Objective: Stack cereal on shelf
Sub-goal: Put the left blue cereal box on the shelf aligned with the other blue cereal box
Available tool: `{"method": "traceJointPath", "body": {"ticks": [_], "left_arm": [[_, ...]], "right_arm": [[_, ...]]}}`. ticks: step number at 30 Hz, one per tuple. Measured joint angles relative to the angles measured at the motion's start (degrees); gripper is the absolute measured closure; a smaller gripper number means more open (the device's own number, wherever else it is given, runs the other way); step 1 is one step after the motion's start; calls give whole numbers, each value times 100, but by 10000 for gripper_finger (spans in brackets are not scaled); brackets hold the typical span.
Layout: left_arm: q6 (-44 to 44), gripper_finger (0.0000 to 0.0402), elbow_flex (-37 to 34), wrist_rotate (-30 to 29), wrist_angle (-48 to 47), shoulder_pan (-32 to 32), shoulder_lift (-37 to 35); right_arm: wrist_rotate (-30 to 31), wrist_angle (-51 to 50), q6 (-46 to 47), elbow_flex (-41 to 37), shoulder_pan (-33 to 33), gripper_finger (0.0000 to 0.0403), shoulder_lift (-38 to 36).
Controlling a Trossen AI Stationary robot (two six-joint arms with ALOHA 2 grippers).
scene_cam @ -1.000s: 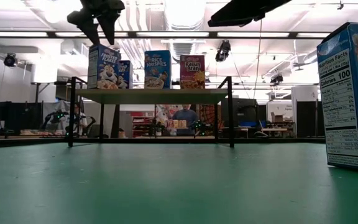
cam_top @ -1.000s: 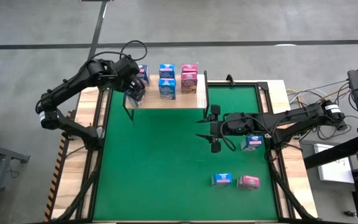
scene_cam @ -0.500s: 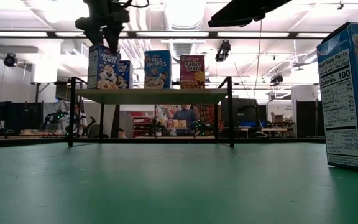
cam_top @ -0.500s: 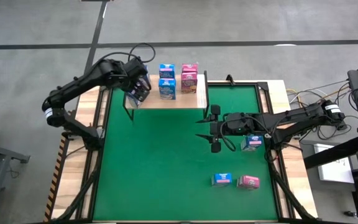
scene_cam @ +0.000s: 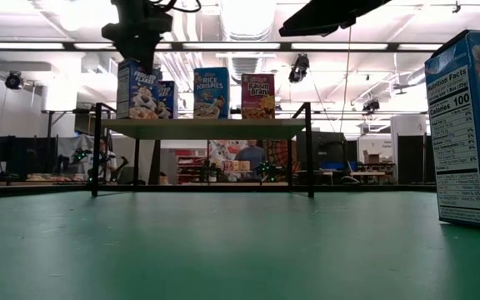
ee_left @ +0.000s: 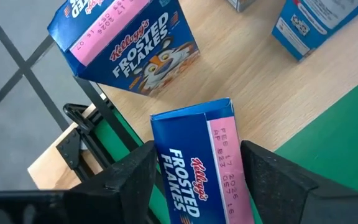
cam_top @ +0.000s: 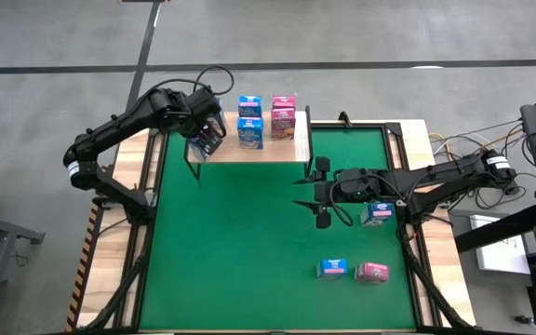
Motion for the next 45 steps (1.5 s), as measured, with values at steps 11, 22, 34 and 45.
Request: {"method": "traceJointPath", "body": {"ticks": [11,22,34,45], "left_arm": [[403,221,0,2,2,0,0],[2904,223,0,68,129,-9,-7],[5094,223,-2,1061,713,25,-17],[5951,223,-2,1058,921,448,-24]], "right_arm": [[1,-2,-4,0,0,179,0],[-1,0,-4,0,0,179,0],[-1,0,11,0,0,179,0],[-1,5,67,0,0,179,0]]}}
